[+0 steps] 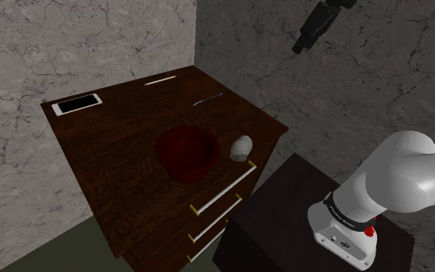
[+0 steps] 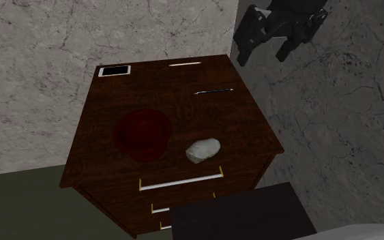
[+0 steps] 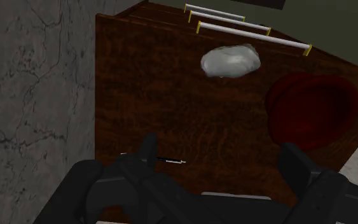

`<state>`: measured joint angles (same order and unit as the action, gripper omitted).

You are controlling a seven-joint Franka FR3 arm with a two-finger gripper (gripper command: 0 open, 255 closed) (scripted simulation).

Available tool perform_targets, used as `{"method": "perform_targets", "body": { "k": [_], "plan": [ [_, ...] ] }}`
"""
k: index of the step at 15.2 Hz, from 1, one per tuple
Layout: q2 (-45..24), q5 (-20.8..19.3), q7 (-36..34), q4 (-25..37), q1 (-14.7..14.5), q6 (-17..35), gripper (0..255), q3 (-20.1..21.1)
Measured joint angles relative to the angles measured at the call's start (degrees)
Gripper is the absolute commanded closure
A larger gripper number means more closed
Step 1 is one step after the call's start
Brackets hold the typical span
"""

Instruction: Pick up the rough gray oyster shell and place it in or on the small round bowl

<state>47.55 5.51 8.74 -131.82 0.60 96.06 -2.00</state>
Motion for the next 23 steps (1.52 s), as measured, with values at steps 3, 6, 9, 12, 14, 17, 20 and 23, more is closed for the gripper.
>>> {"method": "perform_targets", "body": {
  "k": [3,6,9,12,14,17,20,23],
  "plan": [
    [0.11,0.4,-3.43,-1.58,0.84,0.79,0,1.92],
    [-1.0,1.44,-11.35,-5.28,2.68,3.84,0,6.14],
    [-2.25,2.57,-19.73,-8.71,4.51,6.49,0,10.4],
    [-4.59,3.82,-28.15,-11.55,6.29,9.49,0,14.64],
    [-6.57,5.01,-34.3,-13.09,7.21,11.48,0,17.97],
    [-10.76,6.37,-43.14,-14.37,8.98,14.6,0,22.46],
    [-15.85,7.5,-52.06,-15.47,10.82,18.28,0,26.93],
    [-21.72,8.17,-61.27,-16.02,12.8,22.12,0,31.26]
  ]
}}
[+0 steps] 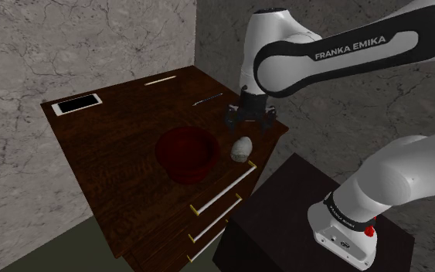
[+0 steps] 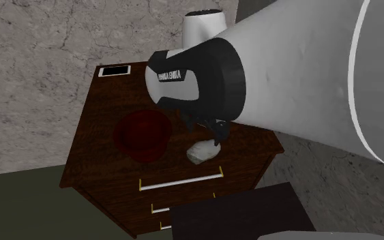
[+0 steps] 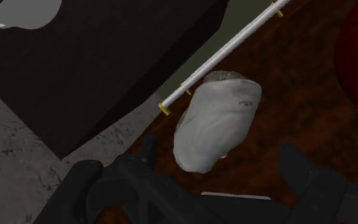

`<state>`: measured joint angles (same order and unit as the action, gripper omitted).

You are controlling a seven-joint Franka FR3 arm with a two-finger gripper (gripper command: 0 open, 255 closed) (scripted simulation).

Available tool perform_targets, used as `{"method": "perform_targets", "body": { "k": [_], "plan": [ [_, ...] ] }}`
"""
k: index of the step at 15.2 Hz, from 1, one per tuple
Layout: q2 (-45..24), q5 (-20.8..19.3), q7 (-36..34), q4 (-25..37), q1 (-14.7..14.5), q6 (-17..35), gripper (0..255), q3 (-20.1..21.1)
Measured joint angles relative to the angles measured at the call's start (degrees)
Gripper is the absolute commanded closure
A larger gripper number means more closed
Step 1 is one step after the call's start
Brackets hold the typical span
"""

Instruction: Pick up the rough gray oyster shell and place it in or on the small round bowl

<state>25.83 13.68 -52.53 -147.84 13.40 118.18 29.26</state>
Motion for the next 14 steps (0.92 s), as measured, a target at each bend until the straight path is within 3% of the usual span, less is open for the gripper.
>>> {"method": "perform_targets", "body": {
  "k": [4,10,14],
  "plan": [
    [-6.52,-0.4,-8.81,0.28,2.15,3.75,0,3.64],
    [-9.95,-0.87,-10.27,-2.51,2.65,9.56,0,5.02],
    [-10.36,-0.97,-10.42,-2.78,2.69,10.25,0,5.18]
  ]
}}
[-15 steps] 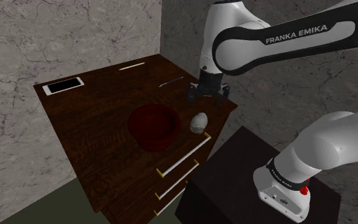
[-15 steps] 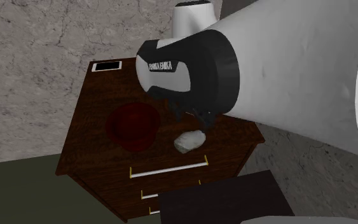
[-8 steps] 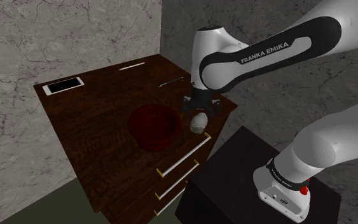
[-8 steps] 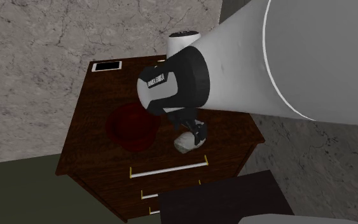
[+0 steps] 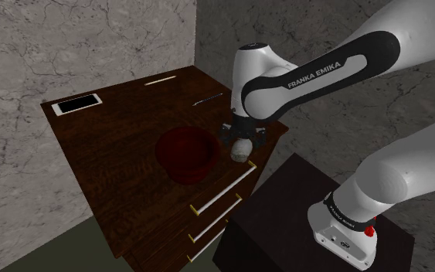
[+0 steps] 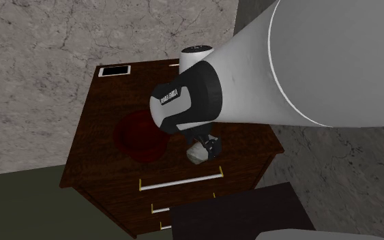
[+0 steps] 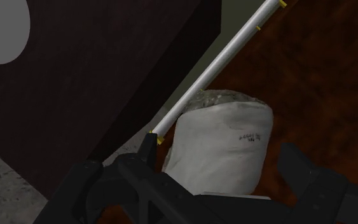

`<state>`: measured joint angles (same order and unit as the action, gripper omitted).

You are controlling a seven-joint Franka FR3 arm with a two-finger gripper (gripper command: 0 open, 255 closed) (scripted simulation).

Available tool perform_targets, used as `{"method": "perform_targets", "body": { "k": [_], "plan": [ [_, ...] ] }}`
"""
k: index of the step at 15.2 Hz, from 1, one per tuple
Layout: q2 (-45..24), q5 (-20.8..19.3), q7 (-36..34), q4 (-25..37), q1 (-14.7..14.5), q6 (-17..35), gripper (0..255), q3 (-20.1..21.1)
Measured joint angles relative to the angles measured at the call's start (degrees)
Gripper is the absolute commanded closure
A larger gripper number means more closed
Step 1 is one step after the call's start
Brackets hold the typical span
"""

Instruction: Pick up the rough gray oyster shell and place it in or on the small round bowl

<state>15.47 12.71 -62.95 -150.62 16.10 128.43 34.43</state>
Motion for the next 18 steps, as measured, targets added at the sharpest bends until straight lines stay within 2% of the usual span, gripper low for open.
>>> {"method": "perform_targets", "body": {
  "k": [3,4,14,18],
  "plan": [
    [-0.03,-0.01,-0.01,-0.01,0.01,0.04,0,0.01],
    [-0.03,-0.01,-0.01,-0.01,0.01,0.04,255,0.01],
    [-0.04,0.01,-0.02,-0.03,-0.01,0.06,255,0.04],
    [2.21,0.6,0.68,0.98,-0.33,-3.03,255,-0.76]
  ]
}}
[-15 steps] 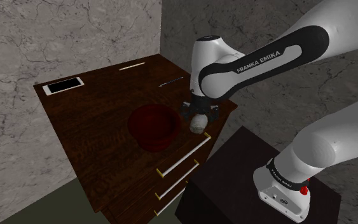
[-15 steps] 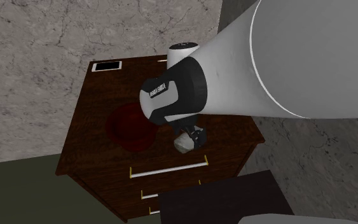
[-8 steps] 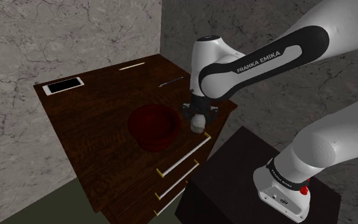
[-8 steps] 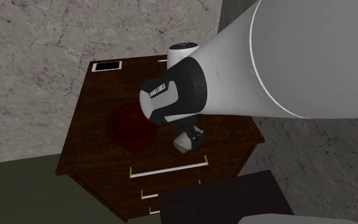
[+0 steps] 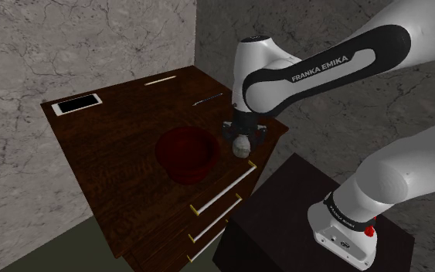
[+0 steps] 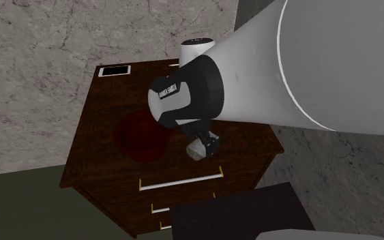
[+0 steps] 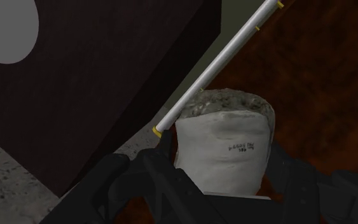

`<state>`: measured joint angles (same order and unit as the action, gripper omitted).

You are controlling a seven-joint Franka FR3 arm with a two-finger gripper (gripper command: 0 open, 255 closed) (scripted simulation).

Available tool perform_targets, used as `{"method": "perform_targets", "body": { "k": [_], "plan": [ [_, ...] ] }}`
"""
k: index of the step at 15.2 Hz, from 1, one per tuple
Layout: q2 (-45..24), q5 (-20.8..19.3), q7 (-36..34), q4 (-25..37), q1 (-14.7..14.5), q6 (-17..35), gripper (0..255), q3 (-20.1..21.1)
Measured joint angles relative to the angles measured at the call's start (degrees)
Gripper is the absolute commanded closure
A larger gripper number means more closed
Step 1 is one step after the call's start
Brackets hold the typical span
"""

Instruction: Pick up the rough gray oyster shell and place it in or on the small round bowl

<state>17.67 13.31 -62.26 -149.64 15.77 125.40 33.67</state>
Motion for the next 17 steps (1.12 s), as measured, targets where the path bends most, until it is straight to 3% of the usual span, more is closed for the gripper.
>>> {"method": "perform_targets", "body": {
  "k": [17],
  "plan": [
    [8.7,0.89,1.54,7.1,-1.1,-15.47,255,-3.67]
  ]
}}
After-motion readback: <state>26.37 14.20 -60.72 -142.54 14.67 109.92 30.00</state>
